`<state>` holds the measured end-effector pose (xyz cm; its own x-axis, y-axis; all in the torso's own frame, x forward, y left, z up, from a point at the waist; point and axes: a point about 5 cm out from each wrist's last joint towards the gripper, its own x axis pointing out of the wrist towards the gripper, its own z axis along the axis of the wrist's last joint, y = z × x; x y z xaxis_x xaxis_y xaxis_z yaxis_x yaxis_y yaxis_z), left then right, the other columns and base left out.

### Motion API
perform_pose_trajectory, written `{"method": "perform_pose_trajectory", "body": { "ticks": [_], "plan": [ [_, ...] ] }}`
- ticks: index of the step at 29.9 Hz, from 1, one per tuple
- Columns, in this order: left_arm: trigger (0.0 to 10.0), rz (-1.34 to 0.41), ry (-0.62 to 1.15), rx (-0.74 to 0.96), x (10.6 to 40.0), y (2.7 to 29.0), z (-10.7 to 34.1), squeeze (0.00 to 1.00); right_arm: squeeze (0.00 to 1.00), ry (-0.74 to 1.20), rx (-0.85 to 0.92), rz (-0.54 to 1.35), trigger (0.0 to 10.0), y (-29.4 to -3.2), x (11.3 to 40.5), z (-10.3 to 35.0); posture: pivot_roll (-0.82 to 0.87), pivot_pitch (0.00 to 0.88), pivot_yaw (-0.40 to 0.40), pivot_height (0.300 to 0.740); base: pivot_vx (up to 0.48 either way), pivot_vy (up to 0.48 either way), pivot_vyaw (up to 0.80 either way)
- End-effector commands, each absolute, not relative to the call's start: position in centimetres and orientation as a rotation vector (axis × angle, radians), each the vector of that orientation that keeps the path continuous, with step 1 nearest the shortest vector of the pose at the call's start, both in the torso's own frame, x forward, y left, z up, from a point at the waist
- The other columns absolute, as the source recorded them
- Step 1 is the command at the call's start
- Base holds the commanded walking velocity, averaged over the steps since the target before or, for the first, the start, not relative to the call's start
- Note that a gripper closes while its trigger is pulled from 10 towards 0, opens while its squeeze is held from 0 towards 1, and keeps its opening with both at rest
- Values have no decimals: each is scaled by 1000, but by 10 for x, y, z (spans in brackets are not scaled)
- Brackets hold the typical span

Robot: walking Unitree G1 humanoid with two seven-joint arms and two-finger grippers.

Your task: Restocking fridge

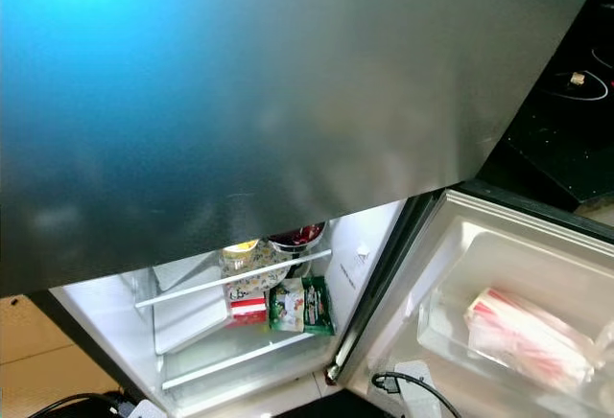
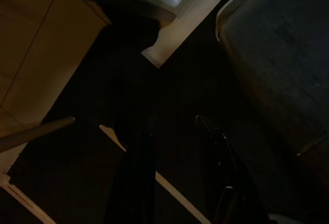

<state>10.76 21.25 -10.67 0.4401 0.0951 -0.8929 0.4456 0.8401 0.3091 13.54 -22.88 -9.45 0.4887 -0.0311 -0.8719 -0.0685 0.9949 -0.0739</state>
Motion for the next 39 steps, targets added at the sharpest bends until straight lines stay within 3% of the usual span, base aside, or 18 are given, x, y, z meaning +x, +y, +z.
{"method": "perform_pose_trajectory", "body": {
  "ticks": [1,39],
  "plan": [
    [10000,-278,1119,521,102,191,-112,235,0,1061,-103,22,10000,-229,134,-95,3,0,-62,740,-281,0,0],
    [10000,-277,1105,526,106,190,-111,243,0,1066,-88,19,10000,-225,131,-97,5,0,-52,740,-285,0,0]
  ]
}}
